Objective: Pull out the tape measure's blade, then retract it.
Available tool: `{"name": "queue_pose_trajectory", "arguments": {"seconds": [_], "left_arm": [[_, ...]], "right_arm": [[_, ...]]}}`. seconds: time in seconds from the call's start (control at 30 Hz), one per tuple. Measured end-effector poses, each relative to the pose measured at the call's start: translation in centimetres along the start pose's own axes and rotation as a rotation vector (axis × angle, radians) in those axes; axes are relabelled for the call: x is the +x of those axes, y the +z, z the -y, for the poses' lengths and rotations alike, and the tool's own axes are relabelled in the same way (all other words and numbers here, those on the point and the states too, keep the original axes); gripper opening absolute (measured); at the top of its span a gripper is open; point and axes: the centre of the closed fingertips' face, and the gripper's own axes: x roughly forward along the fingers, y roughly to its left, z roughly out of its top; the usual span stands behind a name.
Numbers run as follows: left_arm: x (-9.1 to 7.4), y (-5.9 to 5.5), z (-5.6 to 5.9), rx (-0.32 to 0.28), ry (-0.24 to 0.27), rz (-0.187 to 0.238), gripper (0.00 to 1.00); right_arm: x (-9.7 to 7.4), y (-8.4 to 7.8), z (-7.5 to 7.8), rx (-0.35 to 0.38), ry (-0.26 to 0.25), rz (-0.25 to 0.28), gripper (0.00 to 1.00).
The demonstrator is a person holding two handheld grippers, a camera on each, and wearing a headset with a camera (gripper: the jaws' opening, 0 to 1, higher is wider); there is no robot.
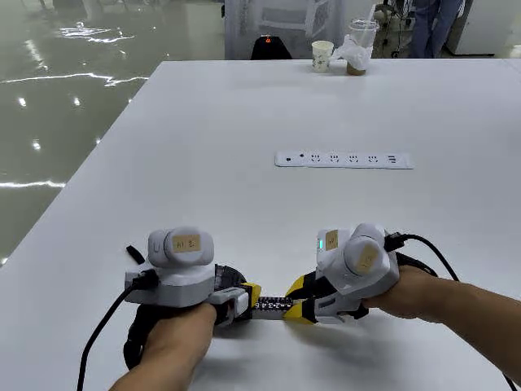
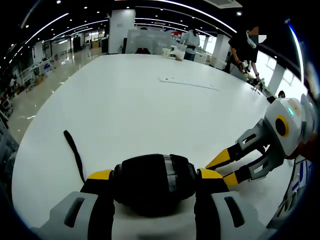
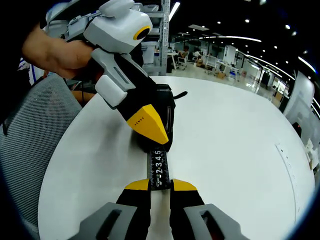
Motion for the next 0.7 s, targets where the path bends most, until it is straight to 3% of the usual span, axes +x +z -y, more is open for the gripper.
{"name": "queue_pose_trajectory", "arguments": {"seconds": [0.7], "left_arm": [[0.0,0.0,0.0,-0.012,-0.001,0.0,0.6]], "right_arm": [[1.8,1.7,0.0,-0.011,0.006,0.02,0.1]]}}
